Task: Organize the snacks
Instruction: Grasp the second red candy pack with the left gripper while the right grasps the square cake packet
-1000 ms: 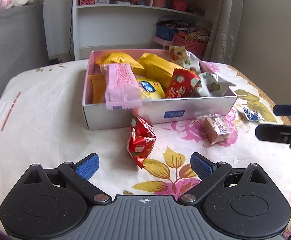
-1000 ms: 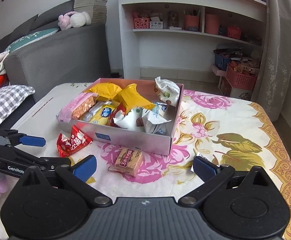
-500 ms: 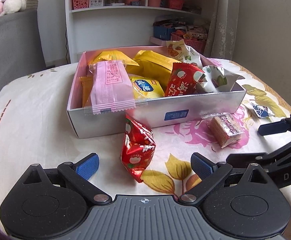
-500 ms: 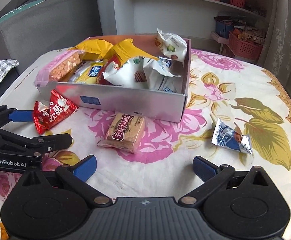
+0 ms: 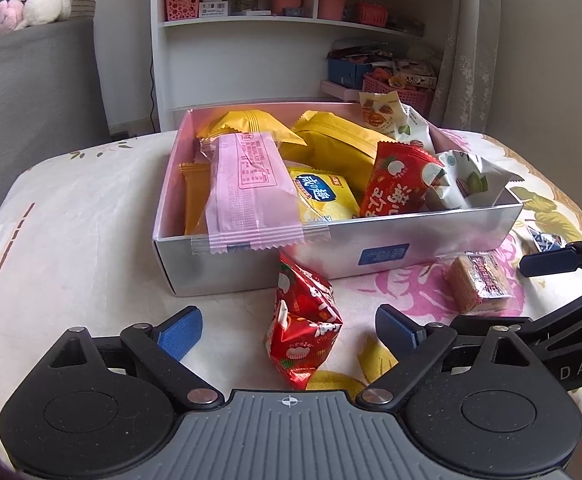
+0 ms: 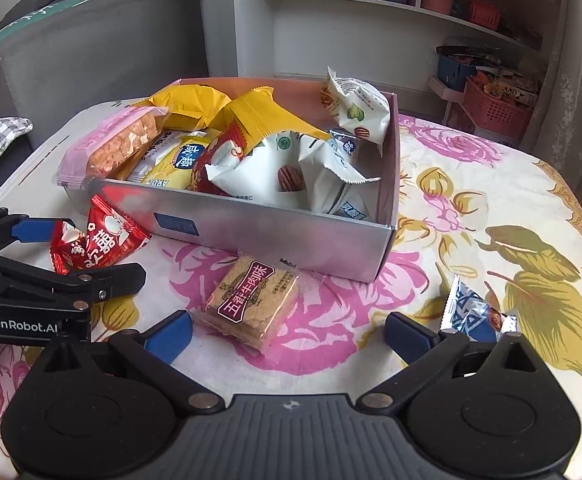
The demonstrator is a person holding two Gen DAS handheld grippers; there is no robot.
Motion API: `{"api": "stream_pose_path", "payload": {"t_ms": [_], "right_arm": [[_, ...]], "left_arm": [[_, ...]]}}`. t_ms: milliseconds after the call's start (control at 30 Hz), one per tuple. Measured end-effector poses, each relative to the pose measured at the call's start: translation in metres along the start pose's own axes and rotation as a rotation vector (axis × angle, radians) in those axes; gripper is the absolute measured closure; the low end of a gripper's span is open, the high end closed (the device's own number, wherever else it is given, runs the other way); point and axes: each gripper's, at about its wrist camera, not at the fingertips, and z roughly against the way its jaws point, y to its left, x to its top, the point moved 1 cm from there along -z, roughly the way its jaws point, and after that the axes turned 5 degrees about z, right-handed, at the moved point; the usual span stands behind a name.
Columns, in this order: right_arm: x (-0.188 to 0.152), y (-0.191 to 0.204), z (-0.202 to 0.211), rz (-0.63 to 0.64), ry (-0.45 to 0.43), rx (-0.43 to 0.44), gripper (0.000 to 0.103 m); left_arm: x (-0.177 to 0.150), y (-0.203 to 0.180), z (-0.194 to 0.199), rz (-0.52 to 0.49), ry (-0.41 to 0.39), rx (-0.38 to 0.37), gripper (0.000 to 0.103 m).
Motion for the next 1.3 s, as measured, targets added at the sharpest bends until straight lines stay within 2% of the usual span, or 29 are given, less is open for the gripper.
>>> {"api": "stream_pose_path", "payload": {"t_ms": [133,300,400,867,1133,1300], "right_arm": [[0.003,0.003,0.000,0.003,-0.001,0.008,0.012],[0.005,0.008,-0.002,0.024,-0.002,0.011,0.016],[0.007,0.011,-0.002,0.032,-0.007,0.014,0.024],[0.014,0.016,0.007,0.048,-0.007,0.059,0.074],[0.015,0.008,0.010,0.007,0.025,0.076,0.075],[0.018,0.004,0.016,-0.052,0.044,0.102,0.075]], "left_arm": [[0.002,0.002,0.003,0.021,-0.003,-0.012,0.018],[0.006,0.002,0.007,0.042,-0.007,-0.034,0.033],[0.010,0.001,0.009,0.051,-0.008,-0.042,0.041],[0.018,-0.001,0.020,0.115,0.035,-0.059,0.068],[0.021,0.001,0.027,0.163,0.073,-0.083,0.080],[0.025,0.003,0.033,0.200,0.089,-0.110,0.092]]}}
